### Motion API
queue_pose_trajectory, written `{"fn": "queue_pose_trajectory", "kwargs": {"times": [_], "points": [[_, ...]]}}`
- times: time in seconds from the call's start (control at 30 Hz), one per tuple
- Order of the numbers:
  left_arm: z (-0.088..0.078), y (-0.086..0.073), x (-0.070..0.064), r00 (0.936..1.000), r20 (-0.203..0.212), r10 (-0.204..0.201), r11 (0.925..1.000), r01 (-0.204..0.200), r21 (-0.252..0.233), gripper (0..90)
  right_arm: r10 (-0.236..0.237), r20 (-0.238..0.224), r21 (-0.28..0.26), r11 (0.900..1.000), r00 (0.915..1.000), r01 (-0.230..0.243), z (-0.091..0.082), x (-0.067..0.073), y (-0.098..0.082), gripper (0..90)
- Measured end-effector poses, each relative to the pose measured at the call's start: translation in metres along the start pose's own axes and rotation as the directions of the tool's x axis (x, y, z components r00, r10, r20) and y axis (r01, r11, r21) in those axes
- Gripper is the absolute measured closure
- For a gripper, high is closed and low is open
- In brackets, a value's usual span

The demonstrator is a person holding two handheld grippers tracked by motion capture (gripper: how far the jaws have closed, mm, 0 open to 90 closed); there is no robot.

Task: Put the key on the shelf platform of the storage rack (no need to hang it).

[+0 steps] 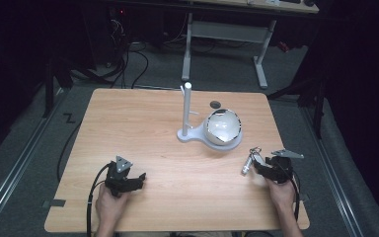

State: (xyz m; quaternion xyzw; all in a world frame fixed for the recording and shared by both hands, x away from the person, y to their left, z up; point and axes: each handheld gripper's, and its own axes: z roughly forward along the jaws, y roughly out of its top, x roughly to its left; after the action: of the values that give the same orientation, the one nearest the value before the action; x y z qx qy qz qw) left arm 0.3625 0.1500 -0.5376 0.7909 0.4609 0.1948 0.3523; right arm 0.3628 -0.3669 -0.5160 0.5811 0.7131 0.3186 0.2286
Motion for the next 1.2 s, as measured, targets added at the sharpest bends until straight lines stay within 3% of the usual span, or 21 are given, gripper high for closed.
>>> {"fn": "queue_pose_trajectory", "kwargs": {"times": [0.3, 0.67, 0.93, 1.2], "points": [[0.0, 0.0, 0.0, 1.0, 0.0, 0.0, 1.0, 0.0, 0.0, 21.0, 0.002, 0.004, 0.028, 1.0, 1.0, -0.002, 0.0081, -0.0012, -0.0011, 45.5], [0.0, 0.0, -0.0001, 1.0, 0.0, -0.001, 1.0, 0.001, 0.0, 21.0, -0.048, 0.034, 0.042, 0.998, 0.9983, 0.046, 0.0103, 0.0054, -0.0015, 49.9], [0.0, 0.0, -0.0001, 1.0, 0.0, -0.001, 1.0, 0.001, 0.0, 21.0, -0.057, 0.042, 0.039, 0.998, 0.9975, 0.055, 0.0094, 0.006, -0.0015, 50.8], [0.0, 0.0, 0.0, 1.0, 0.0, 0.0, 1.0, 0.0, 0.0, 21.0, -0.053, 0.027, 0.003, 0.999, 0.9983, 0.053, 0.0017, 0.0067, -0.0004, 51.0]]}}
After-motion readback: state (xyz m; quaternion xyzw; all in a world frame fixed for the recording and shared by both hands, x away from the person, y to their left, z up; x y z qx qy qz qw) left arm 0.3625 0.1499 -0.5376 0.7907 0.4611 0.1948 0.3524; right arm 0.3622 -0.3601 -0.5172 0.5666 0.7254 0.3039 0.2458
